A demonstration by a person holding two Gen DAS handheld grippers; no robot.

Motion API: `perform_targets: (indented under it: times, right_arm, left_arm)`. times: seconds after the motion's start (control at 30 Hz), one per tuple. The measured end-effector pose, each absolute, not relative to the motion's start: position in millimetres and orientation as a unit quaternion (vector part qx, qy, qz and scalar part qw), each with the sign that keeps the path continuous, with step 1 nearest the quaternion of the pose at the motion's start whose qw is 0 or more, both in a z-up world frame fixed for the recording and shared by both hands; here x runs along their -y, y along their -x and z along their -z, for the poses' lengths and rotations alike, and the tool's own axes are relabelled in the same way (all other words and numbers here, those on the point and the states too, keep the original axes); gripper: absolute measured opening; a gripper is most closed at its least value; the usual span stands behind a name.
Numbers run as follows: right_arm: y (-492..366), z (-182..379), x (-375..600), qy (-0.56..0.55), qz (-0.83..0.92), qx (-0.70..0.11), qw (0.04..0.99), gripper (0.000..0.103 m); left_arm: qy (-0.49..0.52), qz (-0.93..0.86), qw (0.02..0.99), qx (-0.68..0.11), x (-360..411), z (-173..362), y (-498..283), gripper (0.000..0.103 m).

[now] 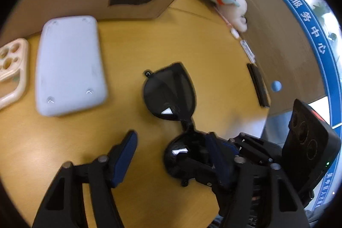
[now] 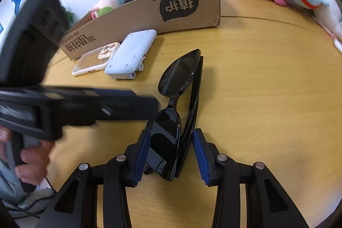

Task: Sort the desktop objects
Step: 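Lift the sunglasses with the right gripper while the left gripper grasps them too, then carry the black sunglasses with both grippers into the cardboard box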

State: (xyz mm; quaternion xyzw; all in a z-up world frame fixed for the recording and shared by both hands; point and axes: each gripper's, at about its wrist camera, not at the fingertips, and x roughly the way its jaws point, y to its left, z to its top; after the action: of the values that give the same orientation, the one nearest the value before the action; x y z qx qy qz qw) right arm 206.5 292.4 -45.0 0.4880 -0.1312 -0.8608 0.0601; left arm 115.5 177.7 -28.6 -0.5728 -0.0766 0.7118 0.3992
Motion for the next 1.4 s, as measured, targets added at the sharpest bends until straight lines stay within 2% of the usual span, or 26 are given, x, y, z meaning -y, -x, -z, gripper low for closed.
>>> perform_targets:
  times: [0.07,0.13,0.17,0.43,0.47,0.5,0.6,0.93,1.4]
  right_arm:
    - [-209.2,45.4,-293.5,-0.485,0.861,0.135,0.067,0.038]
    - [-211.4,45.5,-289.9,-0.483,0.862,0.134,0.078,0.037]
    - [-210.6,45.5,-289.3,-0.482,0.862,0.133,0.082,0.037]
    - [-209.4,44.3,-279.1,-0.478,0.863,0.129,0.098,0.035]
    - [-209.7,43.1,-277.4,-0.475,0.865,0.129,0.102,0.033]
    - [-210.2,39.9,-275.3,-0.469,0.866,0.133,0.111,0.023]
    - [-210.0,31.1,-269.4,-0.461,0.872,0.124,0.111,0.022]
    - [-191.7,-12.0,-257.8,-0.421,0.891,0.112,0.129,0.020]
    - [-93.2,-142.8,-259.8,-0.313,0.938,0.043,0.144,0.018]
  left_arm:
    - [0.577,-0.706,0.404,0.069,-185.8,28.2,-117.3,0.055]
    - [0.581,-0.700,0.409,0.069,-191.9,30.0,-119.3,0.045]
    - [0.587,-0.694,0.411,0.070,-194.7,32.2,-120.4,0.035]
    - [0.587,-0.713,0.378,0.060,-186.7,26.2,-130.1,0.033]
    - [0.586,-0.716,0.375,0.057,-185.8,23.6,-131.4,0.031]
    - [0.583,-0.719,0.373,0.057,-184.0,20.7,-132.7,0.028]
    - [0.571,-0.730,0.370,0.067,-176.3,8.5,-132.9,0.020]
    - [0.522,-0.771,0.357,0.073,-158.6,-42.4,-121.7,0.020]
    - [0.397,-0.835,0.376,0.065,-140.9,-179.1,-28.0,0.020]
